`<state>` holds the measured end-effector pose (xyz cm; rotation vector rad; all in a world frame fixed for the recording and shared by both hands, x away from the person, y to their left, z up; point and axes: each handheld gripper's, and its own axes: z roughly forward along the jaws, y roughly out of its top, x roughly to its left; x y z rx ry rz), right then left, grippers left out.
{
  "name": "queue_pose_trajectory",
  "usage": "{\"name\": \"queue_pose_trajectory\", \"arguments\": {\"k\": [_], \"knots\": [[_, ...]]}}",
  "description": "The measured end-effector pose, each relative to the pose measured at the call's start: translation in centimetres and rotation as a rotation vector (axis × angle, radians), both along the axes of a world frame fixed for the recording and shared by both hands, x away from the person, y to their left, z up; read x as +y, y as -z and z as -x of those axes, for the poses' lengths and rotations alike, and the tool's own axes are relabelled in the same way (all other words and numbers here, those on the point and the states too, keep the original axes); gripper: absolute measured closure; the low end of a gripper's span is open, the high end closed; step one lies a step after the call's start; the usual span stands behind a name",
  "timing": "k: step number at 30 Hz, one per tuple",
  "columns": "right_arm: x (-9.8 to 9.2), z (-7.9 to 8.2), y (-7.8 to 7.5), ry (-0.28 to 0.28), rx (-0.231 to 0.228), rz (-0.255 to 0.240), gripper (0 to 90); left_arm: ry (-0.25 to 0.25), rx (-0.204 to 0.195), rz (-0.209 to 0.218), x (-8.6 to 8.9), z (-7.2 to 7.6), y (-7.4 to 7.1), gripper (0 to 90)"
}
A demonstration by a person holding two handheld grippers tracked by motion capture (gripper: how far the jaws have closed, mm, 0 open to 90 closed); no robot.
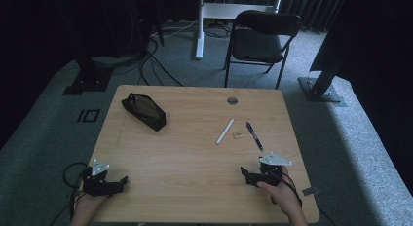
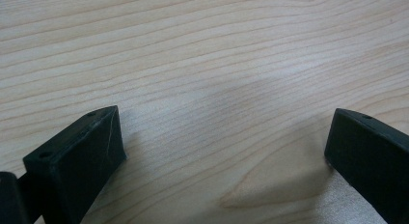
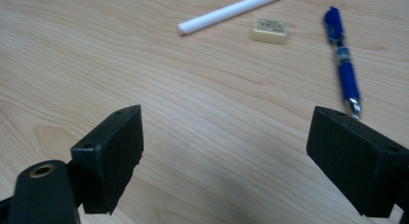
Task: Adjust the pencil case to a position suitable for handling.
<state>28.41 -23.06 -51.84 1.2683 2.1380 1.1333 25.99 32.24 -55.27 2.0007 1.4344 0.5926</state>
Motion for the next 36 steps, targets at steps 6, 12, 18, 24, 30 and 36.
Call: {"name": "queue_pose_trajectory", "arguments": {"k": [6, 12, 18, 24, 30, 36], "knots": [[1.1, -0.4, -0.2, -0.021, -0.008, -0.003, 12.5, 0.000, 0.000, 0.000, 0.0, 0.0, 0.0, 0.2], [2.2, -0.8, -0.7, -0.033, -0.030, -0.015, 12.7, 0.002, 0.000, 0.000, 0.0, 0.0, 0.0, 0.3], [3.5, -1.1, -1.2, -0.066, -0.044, -0.016, 12.7, 0.003, 0.001, -0.001, 0.0, 0.0, 0.0, 0.2], [4.8, -1.6, -1.7, -0.086, -0.054, -0.021, 12.7, 0.002, 0.001, -0.001, 0.0, 0.0, 0.0, 0.3], [6.0, -2.1, -1.6, -0.105, -0.053, -0.029, 12.8, 0.002, 0.001, -0.001, 0.0, 0.0, 0.0, 0.3], [7.0, -2.6, -1.7, -0.120, -0.059, -0.029, 12.9, 0.002, 0.002, -0.001, 0.0, 0.0, 0.0, 0.2]]}}
